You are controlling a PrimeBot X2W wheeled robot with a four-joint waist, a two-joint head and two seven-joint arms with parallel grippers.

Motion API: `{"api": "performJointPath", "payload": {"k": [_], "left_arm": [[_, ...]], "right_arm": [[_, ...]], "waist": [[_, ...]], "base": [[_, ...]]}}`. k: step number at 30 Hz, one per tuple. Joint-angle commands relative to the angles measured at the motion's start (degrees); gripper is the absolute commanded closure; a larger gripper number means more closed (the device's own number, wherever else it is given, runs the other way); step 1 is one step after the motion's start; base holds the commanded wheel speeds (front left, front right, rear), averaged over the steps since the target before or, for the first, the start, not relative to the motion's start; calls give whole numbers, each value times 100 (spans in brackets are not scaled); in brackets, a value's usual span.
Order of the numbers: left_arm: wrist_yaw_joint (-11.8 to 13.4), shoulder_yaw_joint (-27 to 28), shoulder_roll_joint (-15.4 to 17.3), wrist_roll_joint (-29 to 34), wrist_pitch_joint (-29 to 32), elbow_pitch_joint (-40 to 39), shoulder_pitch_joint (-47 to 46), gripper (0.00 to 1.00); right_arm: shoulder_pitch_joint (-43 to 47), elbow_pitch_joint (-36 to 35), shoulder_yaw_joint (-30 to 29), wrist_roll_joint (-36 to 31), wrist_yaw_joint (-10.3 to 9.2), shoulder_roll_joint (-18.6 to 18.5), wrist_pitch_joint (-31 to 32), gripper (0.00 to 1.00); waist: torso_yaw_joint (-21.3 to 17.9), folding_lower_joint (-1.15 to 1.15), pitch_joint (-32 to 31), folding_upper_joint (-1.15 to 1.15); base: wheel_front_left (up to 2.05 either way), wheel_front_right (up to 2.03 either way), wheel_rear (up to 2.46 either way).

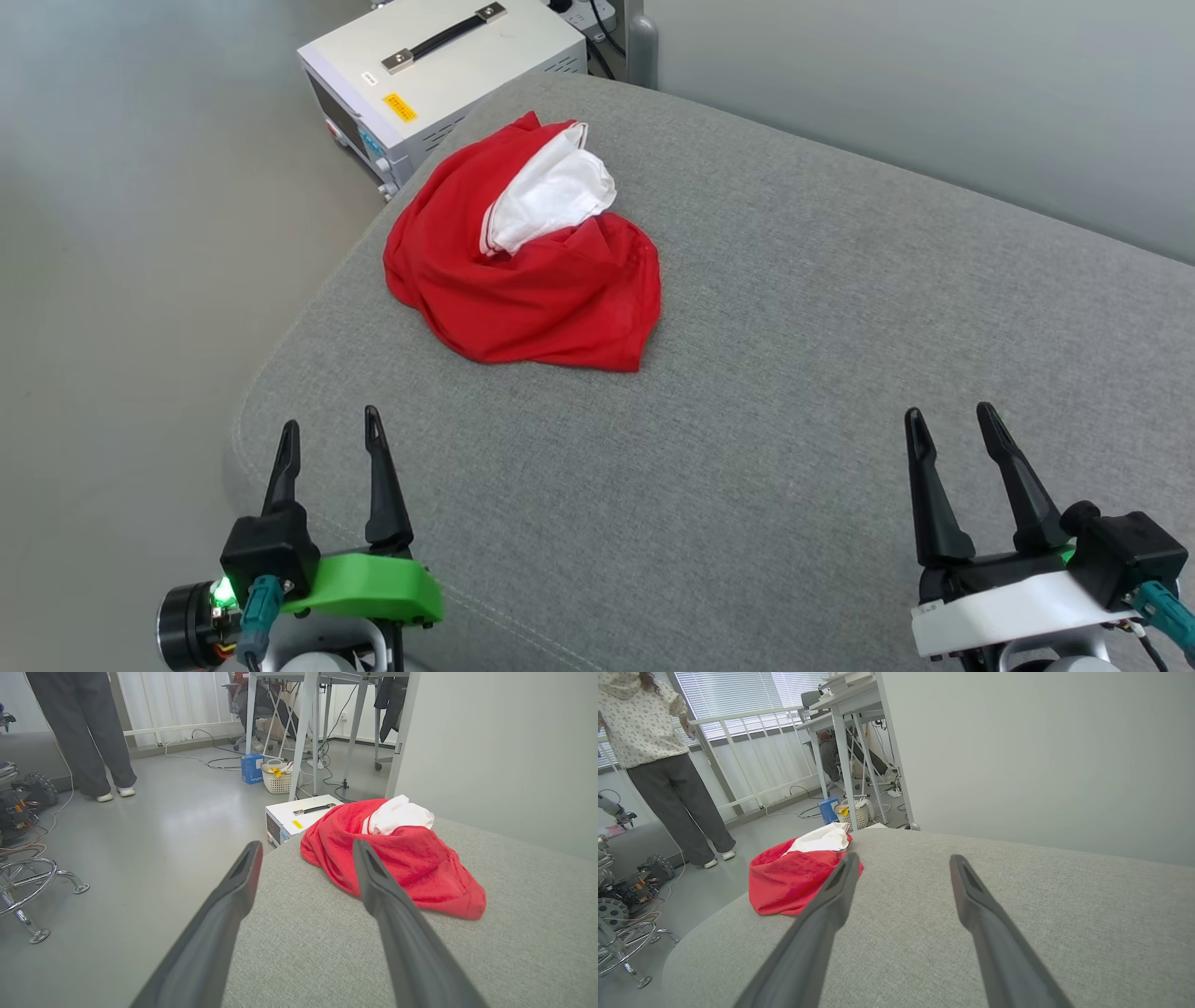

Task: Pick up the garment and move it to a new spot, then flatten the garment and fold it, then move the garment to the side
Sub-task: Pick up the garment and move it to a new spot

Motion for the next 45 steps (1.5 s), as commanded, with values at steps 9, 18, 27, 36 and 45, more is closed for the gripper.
{"api": "performJointPath", "payload": {"k": [9, 18, 27, 36, 45], "left_arm": [[-227, 200, -20, 136, -33, 118, -249, 0], [-1109, 1020, 497, 239, -33, 311, -1710, 0], [-1678, 1339, 1142, -116, -33, 948, -3282, 0], [-1738, 112, 2269, -1190, 240, 2139, -4580, 0], [-1739, -1743, 3208, -3067, 2207, 2668, -5617, 0]], "right_arm": [[-14, -14, 54, -51, -4, -15, -35, 0], [-269, -119, 34, -333, -4, -15, -35, 0], [-645, -344, 85, -541, -4, -15, -35, 0], [-994, -593, 105, -692, -4, -15, -35, 0], [-1217, -808, 33, -754, -4, -83, -35, 0]], "waist": [[-99, 0, 75, 28], [-385, 0, 586, 28], [-786, 0, 1308, 28], [-1021, 0, 1953, 28], [-1130, 0, 2357, 28]], "base": [[0, 0, 0], [0, 0, 0], [0, 0, 0], [0, 0, 0], [0, 0, 0]]}}
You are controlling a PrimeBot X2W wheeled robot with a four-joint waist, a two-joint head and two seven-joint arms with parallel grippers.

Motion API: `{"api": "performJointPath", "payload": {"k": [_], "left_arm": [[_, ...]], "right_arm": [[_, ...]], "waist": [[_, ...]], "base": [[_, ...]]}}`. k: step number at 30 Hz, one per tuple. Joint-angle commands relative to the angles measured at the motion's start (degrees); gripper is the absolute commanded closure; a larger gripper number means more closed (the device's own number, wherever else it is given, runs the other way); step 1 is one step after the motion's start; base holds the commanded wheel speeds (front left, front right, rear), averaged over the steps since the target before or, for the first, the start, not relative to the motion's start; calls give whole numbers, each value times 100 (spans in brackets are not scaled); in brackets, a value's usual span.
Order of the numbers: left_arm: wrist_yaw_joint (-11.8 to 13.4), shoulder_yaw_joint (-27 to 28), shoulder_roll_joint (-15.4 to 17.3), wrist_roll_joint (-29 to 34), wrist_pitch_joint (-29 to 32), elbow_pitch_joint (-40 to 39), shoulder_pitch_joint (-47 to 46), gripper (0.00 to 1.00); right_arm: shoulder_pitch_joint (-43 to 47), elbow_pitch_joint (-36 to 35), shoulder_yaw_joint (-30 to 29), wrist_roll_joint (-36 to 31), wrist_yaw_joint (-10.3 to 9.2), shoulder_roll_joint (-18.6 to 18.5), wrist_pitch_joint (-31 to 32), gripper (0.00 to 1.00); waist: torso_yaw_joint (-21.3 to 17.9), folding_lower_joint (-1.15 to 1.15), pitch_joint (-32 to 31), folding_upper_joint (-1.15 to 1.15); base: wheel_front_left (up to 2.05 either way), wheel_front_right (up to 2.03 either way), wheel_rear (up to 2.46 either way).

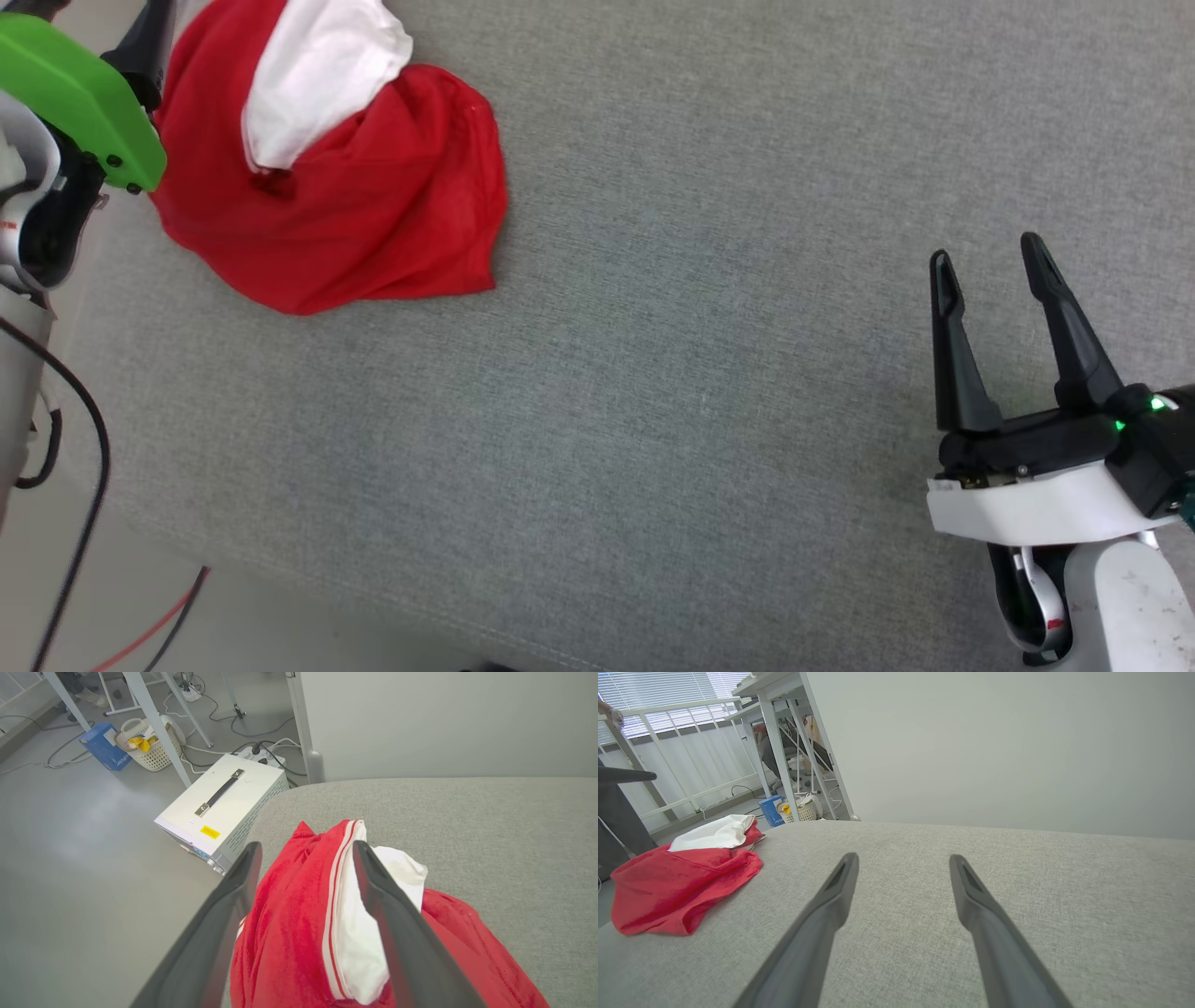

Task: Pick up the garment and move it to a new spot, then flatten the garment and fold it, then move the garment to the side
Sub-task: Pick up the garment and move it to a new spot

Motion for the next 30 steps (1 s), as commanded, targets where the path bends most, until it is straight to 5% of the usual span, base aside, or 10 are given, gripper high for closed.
{"api": "performJointPath", "payload": {"k": [1, 12, 27, 28, 29, 30], "left_arm": [[-13, -208, 122, -265, 337, 24, -185, 0], [-14, -1866, 681, -1465, 2844, 185, -602, 0], [-14, -3119, 156, -1766, 3171, 1129, -672, 0], [-14, -3216, 166, -1742, 3115, 1134, -701, 62], [-14, -3284, 178, -1741, 3069, 1134, -724, 100], [-14, -3346, 198, -1755, 2979, 1119, -765, 100]], "right_arm": [[-144, -63, -10, -52, -4, -41, -35, 0], [-271, -193, -85, -89, -4, -89, -35, 0], [-478, -116, -37, -48, -4, -104, -35, 0], [-477, -103, -41, -41, -4, -101, -35, 0], [-473, -90, -44, -34, -4, -98, -35, 0], [-465, -76, -48, -24, -4, -94, -35, 0]], "waist": [[-130, -1, 209, 27], [-314, -1, 677, 27], [-425, -1, 908, 27], [-421, -1, 895, 27], [-415, -1, 876, 27], [-403, -1, 843, 27]], "base": [[0, 0, 0], [0, 0, 0], [0, 0, 0], [0, 0, 0], [0, 0, 0], [0, 0, 0]]}}
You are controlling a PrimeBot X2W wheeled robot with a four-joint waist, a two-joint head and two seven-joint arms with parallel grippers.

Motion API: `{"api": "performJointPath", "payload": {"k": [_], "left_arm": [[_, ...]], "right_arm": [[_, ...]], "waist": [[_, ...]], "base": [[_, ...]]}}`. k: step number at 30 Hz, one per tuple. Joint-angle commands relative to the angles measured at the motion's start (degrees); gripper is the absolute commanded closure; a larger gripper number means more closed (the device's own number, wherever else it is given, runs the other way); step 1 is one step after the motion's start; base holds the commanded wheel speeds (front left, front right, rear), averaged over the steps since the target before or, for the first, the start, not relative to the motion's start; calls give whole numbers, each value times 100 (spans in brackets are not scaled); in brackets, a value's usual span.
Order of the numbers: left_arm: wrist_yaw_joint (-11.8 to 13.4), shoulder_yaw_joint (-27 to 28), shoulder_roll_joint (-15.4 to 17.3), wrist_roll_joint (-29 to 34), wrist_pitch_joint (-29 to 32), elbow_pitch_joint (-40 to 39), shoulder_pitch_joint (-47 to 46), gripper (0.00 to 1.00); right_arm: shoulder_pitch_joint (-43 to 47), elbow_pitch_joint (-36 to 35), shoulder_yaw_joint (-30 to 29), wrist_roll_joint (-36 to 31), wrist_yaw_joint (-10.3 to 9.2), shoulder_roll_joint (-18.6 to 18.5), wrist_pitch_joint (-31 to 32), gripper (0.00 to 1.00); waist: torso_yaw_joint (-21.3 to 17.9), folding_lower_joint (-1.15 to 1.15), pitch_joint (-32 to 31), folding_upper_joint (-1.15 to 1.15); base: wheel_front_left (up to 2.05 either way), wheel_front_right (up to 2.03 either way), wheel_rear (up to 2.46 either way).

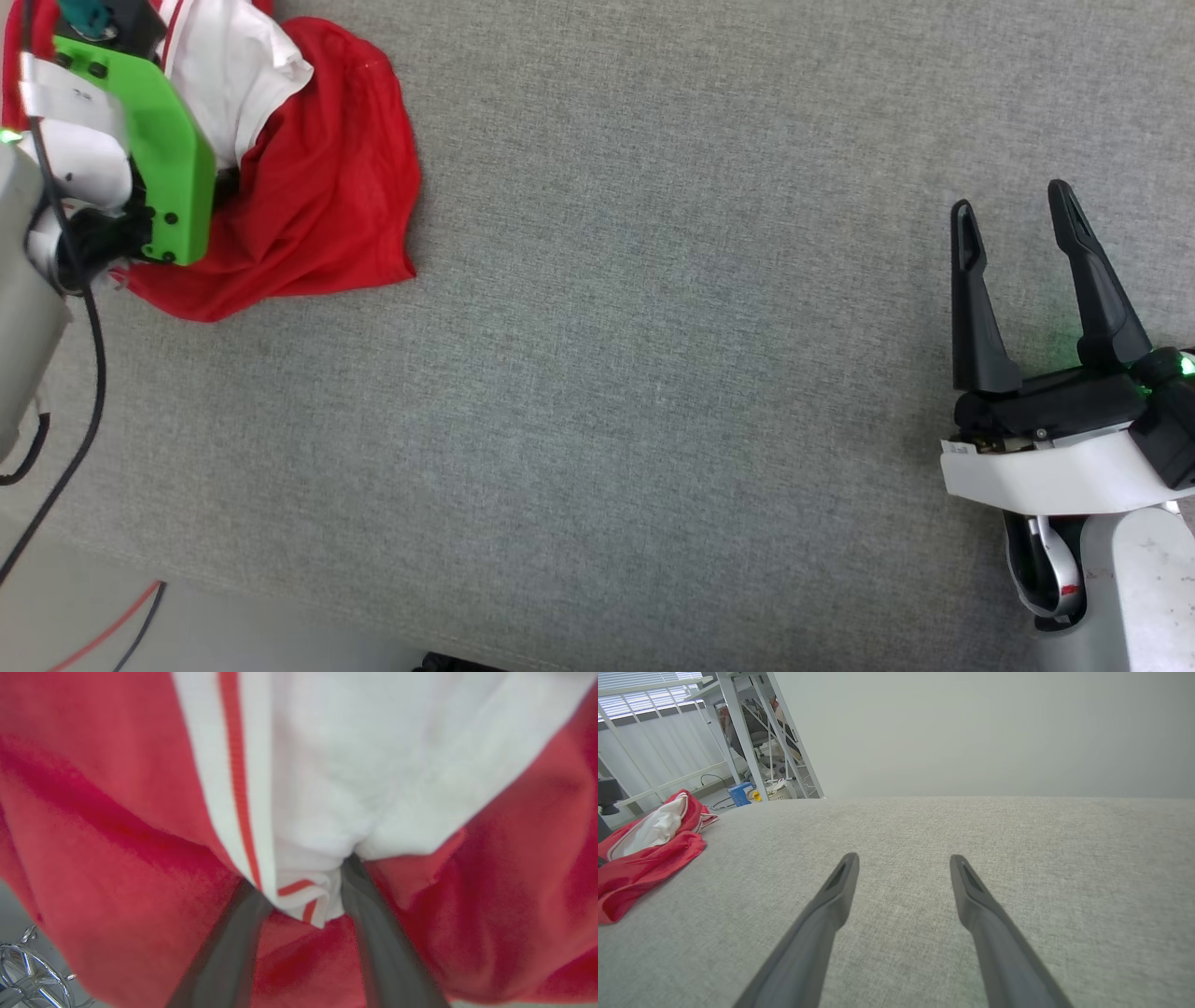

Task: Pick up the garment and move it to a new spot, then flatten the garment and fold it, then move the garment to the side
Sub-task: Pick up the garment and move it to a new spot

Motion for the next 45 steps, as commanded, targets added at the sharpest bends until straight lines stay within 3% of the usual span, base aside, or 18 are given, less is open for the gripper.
{"api": "performJointPath", "payload": {"k": [1, 11, 20, 26, 35, 45], "left_arm": [[-7, -292, -265, -32, -97, 114, 280, 100], [-7, -631, 115, 26, -1286, -179, -273, 100], [-8, -1045, 435, 115, -1978, -1056, -737, 100], [-8, -1292, 407, 381, -2345, -2043, -1181, 100], [2, -1407, -121, 740, -2525, -2639, -1531, 100], [-3, -1834, -1257, 1064, -2816, -2590, -1462, 100]], "right_arm": [[-68, 29, -1, 37, -4, -5, -35, 0], [69, 160, 5, 198, -4, 79, -35, 0], [277, 246, 23, 452, -4, 117, -35, 0], [368, 245, 2, 800, -4, 119, -35, 0], [267, 229, -47, 1107, -4, 120, -35, 0], [214, 215, -205, 1330, -4, 120, -35, 0]], "waist": [[22, 0, -61, 27], [123, 0, -725, 27], [61, 0, -1329, 27], [-343, 0, -1566, 27], [-1134, 0, -1487, 27], [-1940, 0, -1378, 27]], "base": [[0, 0, 0], [0, 0, 0], [0, 0, 0], [0, 0, 0], [0, 0, 0], [0, 0, 0]]}}
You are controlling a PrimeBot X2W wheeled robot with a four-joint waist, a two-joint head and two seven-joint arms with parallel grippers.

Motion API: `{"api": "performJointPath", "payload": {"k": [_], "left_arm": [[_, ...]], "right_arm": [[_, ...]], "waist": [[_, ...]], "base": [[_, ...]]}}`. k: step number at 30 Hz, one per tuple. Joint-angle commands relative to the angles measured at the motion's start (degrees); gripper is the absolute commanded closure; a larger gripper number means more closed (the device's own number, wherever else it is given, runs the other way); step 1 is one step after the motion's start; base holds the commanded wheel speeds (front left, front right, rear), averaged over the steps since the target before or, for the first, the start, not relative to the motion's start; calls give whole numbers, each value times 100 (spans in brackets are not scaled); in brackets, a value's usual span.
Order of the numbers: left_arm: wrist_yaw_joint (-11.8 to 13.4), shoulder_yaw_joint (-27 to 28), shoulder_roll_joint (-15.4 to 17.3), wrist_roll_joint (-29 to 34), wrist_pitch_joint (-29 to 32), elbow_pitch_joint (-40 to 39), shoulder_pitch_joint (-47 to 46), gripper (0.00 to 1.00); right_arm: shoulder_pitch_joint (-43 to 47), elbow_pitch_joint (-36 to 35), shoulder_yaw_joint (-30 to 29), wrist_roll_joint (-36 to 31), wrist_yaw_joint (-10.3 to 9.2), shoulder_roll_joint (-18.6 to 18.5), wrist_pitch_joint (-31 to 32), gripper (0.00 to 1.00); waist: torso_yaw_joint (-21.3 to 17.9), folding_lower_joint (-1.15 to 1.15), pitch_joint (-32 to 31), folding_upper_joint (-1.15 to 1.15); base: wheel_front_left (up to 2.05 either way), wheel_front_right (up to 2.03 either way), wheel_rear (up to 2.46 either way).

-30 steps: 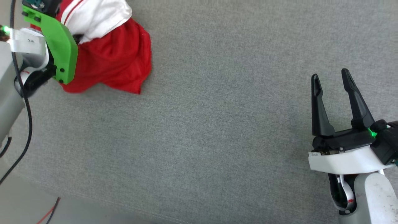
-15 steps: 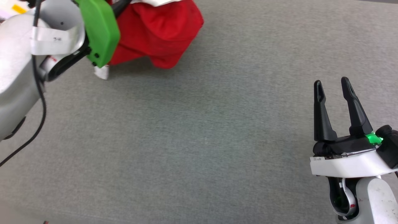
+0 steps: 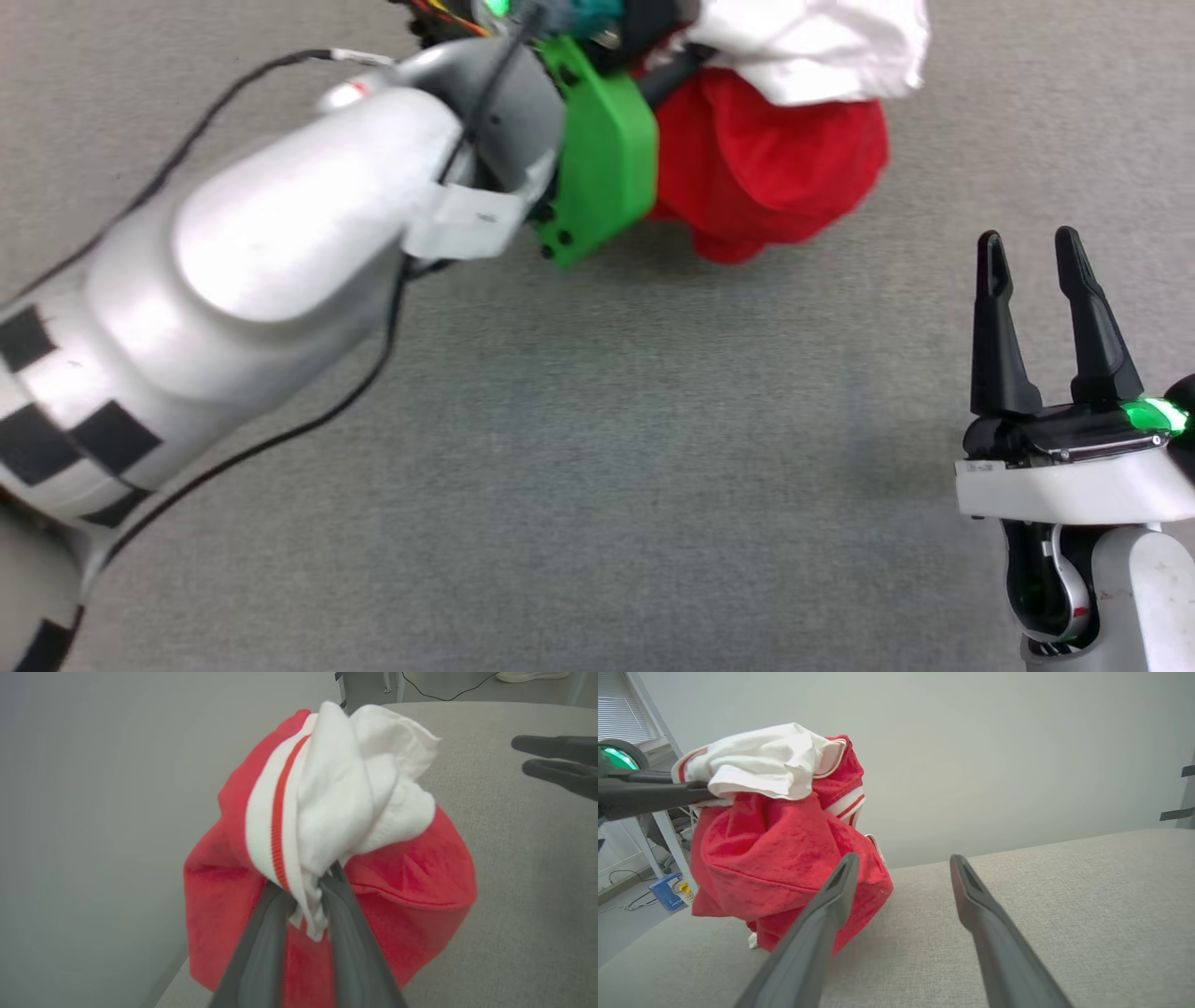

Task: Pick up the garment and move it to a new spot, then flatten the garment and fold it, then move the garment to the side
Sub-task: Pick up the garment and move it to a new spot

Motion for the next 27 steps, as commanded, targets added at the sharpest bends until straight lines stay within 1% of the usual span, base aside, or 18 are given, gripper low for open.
{"api": "performJointPath", "payload": {"k": [1, 6, 7, 8, 10, 13, 16, 18, 20, 22, 23, 24, 25, 27], "left_arm": [[11, -52, -143, 131, -68, 55, 77, 100], [9, -197, -559, 272, 37, 181, 589, 100], [9, -205, -686, 530, 304, 173, 992, 100], [9, -206, -743, 722, 468, 158, 1246, 100], [9, -208, -838, 938, 673, 125, 1695, 100], [9, -208, -997, 1169, 918, 59, 2373, 100], [8, -209, -1133, 1272, 1114, -6, 2886, 100], [8, -209, -1183, 1367, 1195, -36, 3088, 100], [8, -209, -1235, 1330, 1181, -50, 3206, 100], [8, -209, -1275, 1311, 1101, -28, 3232, 100], [8, -209, -1302, 1294, 967, 16, 3206, 100], [8, -209, -1324, 1281, 806, 74, 3166, 60], [8, -209, -1354, 1300, 573, 168, 3099, 0], [8, -210, -1424, 1305, 76, 360, 2965, 0]], "right_arm": [[-77, -19, -46, 61, -4, -13, -35, 0], [-58, -43, -183, 141, -4, -13, -35, 0], [-33, -44, -257, 194, -4, -13, -35, 0], [-21, -40, -287, 224, -4, -13, -35, 0], [-6, -35, -305, 240, -4, -13, -35, 0], [6, -30, -313, 237, -4, -13, -35, 0], [-36, -12, -305, 219, -4, -13, -35, 0], [-62, -12, -278, 191, -4, -13, -35, 0], [-69, -15, -274, 167, -4, -13, -35, 0], [-55, -4, -274, 136, -4, -13, -35, 0], [-36, 9, -277, 120, -4, -13, -35, 0], [-16, 19, -281, 107, -4, -13, -35, 0], [15, 31, -290, 90, -4, -13, -35, 0], [80, 52, -303, 66, -4, -13, -35, 0]], "waist": [[-408, 0, 68, 27], [-668, 0, 69, 27], [-730, 0, 77, 27], [-751, 0, 80, 27], [-771, 0, 92, 27], [-771, 0, 116, 27], [-754, 0, 146, 27], [-740, 0, 155, 27], [-714, 0, 155, 27], [-681, 0, 131, 27], [-655, 0, 104, 27], [-633, 0, 78, 27], [-599, 0, 36, 27], [-533, 0, -54, 27]], "base": [[0, 0, 0], [0, 0, 0], [0, 0, 0], [0, 0, 0], [0, 0, 0], [0, 0, 0], [0, 0, 0], [0, 0, 0], [0, 0, 0], [0, 0, 0], [0, 0, 0], [0, 0, 0], [0, 0, 0], [0, 0, 0]]}}
